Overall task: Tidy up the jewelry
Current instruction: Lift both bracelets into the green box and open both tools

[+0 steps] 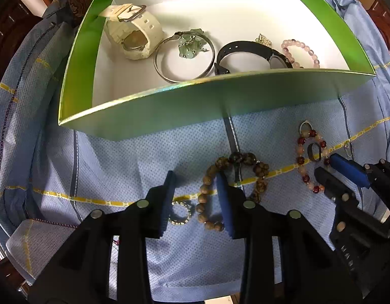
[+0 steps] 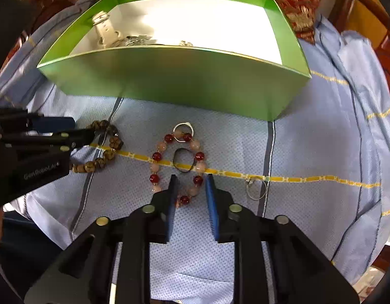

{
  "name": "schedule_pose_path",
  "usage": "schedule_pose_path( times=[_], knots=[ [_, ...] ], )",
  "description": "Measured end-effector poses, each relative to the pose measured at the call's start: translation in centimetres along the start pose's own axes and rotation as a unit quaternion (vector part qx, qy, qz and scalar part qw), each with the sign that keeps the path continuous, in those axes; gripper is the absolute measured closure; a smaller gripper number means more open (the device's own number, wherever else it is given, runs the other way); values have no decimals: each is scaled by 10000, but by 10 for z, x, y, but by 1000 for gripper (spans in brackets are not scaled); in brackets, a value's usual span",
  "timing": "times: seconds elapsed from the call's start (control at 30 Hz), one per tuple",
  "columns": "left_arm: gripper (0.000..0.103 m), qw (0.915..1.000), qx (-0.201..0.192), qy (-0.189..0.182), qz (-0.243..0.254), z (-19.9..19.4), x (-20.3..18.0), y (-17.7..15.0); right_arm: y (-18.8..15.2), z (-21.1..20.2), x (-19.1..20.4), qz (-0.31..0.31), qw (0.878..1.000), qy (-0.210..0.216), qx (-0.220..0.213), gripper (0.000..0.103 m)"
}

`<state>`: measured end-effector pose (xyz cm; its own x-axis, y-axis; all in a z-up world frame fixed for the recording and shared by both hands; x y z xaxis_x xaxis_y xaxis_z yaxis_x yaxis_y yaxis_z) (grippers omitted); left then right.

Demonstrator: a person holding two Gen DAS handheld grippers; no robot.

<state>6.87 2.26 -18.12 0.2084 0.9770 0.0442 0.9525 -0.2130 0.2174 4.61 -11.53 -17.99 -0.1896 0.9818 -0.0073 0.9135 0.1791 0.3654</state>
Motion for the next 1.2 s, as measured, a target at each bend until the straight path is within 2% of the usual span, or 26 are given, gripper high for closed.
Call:
schedule_pose_path(
  times=[0.23,0.37,0.47,0.53,0.67,0.87,1.1,1.2],
  knots=[
    [69,10000,-35,47,-6,1,-17,3,-1,1,3,-24,10000,-26,-36,78],
    [85,10000,-72,-11,23,-3,-18,-5,-1,0,5,-80,9999,-78,-65,78],
    [93,9999,-93,-11,55,-3,-24,-6,-3,-1,9,-69,9999,-59,-99,84],
    [95,9999,-107,14,78,-3,-29,-7,-4,-2,12,-80,9999,-8,-106,93],
    [95,9999,-154,1,24,-9,-36,-8,-5,-5,14,7,9999,128,-107,95],
    [95,9961,-769,-422,23,-63,-36,-5,2,-40,8,128,9985,261,-471,95],
    [95,9833,-1485,-1053,-22,-122,-35,14,27,-110,-3,174,9910,448,-1252,95],
    [95,9807,-1651,-1040,-120,-136,-21,25,46,-132,-7,155,9861,496,-1576,95]
  ],
)
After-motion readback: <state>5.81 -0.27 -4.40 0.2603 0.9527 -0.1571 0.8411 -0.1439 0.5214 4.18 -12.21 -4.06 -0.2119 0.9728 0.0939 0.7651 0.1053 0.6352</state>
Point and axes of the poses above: each gripper's, at about its wrist camera, not at the fingertips, and z roughly the way its jaws point, x to its left, y to its top, the point moved 8 cm from there along z, roughly the way its jaws point, and after that the axes turned 1 degree about z, right-handed, at the moved point
